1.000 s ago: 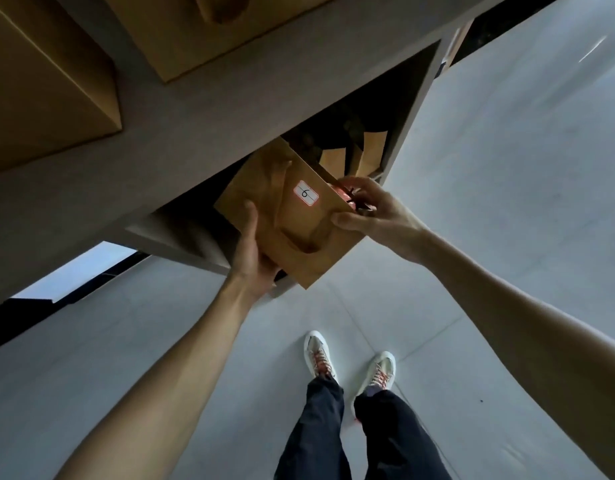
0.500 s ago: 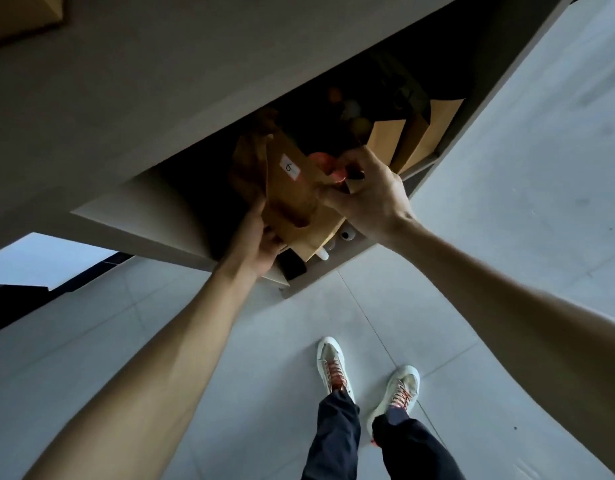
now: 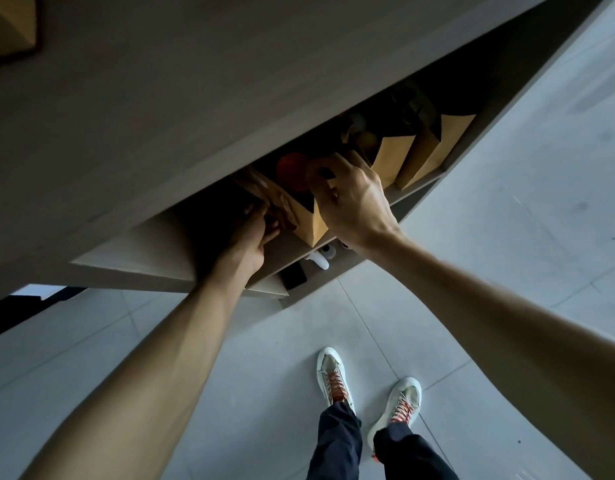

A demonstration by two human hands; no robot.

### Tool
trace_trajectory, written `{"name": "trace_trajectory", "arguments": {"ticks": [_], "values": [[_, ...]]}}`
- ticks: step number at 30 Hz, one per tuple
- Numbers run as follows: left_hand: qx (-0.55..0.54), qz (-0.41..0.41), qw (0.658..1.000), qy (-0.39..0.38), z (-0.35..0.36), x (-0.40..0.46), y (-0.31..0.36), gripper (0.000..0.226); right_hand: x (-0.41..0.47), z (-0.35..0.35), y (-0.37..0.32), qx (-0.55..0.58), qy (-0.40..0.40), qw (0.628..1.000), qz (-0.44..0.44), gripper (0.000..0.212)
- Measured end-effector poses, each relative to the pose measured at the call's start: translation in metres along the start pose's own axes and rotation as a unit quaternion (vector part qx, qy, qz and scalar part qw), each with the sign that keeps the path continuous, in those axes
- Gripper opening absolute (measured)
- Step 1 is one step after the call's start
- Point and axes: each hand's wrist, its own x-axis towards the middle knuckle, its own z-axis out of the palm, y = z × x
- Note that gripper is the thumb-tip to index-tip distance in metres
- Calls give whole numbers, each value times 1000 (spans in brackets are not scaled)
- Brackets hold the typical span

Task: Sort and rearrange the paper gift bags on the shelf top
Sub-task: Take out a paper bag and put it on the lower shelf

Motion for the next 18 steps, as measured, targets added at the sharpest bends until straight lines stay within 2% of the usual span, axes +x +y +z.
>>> {"name": "trace_trajectory", "arguments": {"ticks": [4, 10, 14, 18], "values": [[11, -1, 999, -31, 10, 0, 7, 36, 4, -3, 1, -10, -11, 1000, 10, 31], [50, 12, 998, -24, 13, -13, 18, 41, 6, -18, 2, -9, -11, 1000, 4, 31], [94, 101, 990, 2, 12, -40, 36, 45, 8, -39, -6, -3, -3, 1000, -6, 28], [221, 241, 945, -12, 3, -76, 47, 37, -3, -70, -21, -26, 3, 999, -33, 20]]}}
